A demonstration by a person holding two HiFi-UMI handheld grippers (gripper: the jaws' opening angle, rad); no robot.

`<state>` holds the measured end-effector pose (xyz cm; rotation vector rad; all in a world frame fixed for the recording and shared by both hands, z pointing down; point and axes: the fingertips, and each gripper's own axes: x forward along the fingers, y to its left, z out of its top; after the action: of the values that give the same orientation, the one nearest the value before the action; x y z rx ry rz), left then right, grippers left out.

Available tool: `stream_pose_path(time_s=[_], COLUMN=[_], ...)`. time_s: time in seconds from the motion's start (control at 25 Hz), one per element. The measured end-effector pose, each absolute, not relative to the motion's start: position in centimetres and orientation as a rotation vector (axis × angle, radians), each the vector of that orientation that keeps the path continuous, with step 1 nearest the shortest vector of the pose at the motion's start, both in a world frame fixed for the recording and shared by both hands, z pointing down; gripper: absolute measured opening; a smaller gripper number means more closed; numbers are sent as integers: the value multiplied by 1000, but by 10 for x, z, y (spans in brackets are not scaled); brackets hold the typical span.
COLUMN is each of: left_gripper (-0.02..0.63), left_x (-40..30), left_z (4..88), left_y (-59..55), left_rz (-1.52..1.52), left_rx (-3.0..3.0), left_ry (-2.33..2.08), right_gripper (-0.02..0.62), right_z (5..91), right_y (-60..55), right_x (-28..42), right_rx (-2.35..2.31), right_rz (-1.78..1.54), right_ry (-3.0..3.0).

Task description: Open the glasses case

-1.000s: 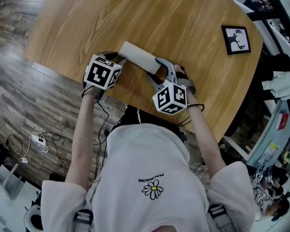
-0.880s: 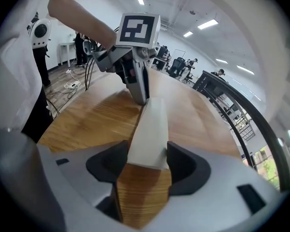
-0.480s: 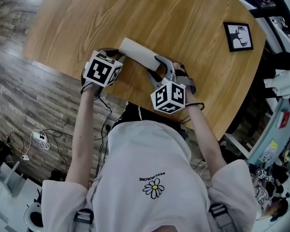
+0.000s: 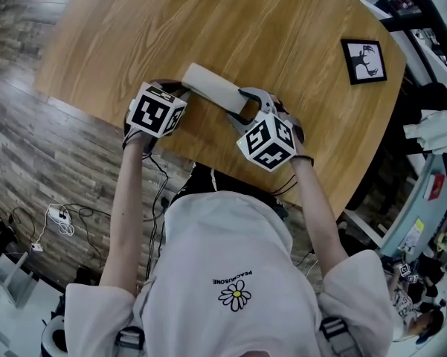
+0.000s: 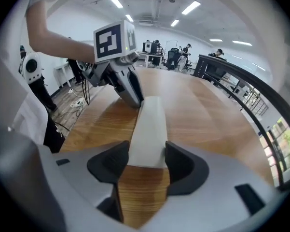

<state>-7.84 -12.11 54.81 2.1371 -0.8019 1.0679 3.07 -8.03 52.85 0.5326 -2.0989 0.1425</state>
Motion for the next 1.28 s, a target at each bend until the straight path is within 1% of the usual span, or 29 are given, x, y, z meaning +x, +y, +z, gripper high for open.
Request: stream_pose_path(time_s=[0.32, 0.6, 0.68, 0.72, 0.76, 0.8, 0.88, 1.28], left_gripper=[115, 115, 115, 115, 115, 114, 114, 112], left_x=[-79, -79, -80, -80, -80, -80, -80, -81], left_z=[549, 548, 548, 548, 548, 547, 547, 548], left_y=[-122, -122, -122, -123, -123, -123, -123, -123], left_rz=[1061, 1060, 1060, 1060, 1062, 1063, 1063, 1056], left_rx=[2135, 2137, 2136, 2135, 2135, 2135, 2134, 2132], left_ry=[-807, -810, -808, -808, -808, -808, -809, -819], right_gripper=[238, 213, 186, 123, 83, 62, 46, 21], right_z=[521, 518, 513, 509, 505, 501, 498, 491], right_y=[-87, -86, -85, -85, -86, -87, -90, -109], right_x=[33, 33, 32, 32, 33, 34, 36, 46], right_rx=[463, 503, 508, 513, 523, 536, 558, 672], right_rz=[271, 212, 202, 189, 169, 146, 116, 22], right_ry=[-2117, -2079, -2090, -2099, -2105, -2107, -2104, -2081])
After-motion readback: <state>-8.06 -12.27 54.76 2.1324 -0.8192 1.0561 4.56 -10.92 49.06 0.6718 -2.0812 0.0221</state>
